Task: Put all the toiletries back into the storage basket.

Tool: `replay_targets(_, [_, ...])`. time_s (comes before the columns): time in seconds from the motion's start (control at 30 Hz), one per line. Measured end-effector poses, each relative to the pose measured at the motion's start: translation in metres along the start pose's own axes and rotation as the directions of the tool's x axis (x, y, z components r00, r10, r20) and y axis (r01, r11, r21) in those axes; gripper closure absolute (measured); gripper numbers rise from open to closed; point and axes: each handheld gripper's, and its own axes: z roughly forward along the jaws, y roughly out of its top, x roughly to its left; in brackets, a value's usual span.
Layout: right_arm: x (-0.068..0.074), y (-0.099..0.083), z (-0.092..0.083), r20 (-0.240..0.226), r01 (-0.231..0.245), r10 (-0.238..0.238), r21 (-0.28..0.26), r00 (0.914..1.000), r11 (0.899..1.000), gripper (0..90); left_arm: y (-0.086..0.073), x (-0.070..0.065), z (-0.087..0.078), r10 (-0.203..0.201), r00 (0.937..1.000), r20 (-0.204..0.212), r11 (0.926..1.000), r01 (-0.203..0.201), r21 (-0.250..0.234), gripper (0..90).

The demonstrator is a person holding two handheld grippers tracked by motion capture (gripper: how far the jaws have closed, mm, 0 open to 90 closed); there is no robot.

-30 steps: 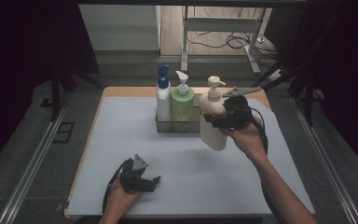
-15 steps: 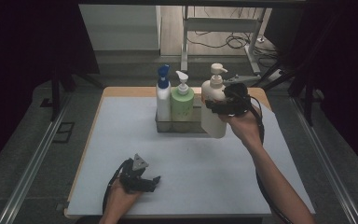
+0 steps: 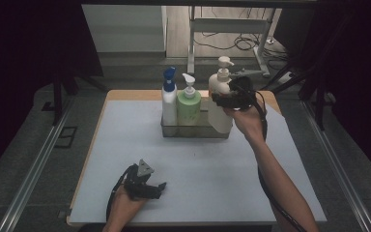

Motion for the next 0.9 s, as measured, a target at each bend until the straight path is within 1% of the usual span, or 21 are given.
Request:
replay_targets(0.17, [-0.002,0.005,0.01,0.019,-0.003,0.003,-0.013,0.9998,1.0,37.0,0.0,0.0,0.0,0.001,1.0,0.001,1.0,-0.001,-0.002,10.5])
replay_targets(0.3, [-0.002,0.007,0.019,0.027,-0.015,0.016,-0.019,0.9995,1.0,37.1,0.0,0.0,0.0,0.002,1.0,0.0,1.0,-0.002,0.0,10.5])
replay_targets(0.6, [-0.004,0.006,0.042,0.046,-0.021,0.022,-0.032,0.9987,0.999,37.1,0.0,0.0,0.0,0.0,1.0,0.001,1.0,0.0,-0.002,10.5])
replay_targets(0.9, [-0.007,0.005,0.059,0.067,-0.032,0.035,-0.05,0.9971,0.998,37.1,0.0,0.0,0.0,0.002,1.0,0.0,1.0,-0.002,0.0,10.5])
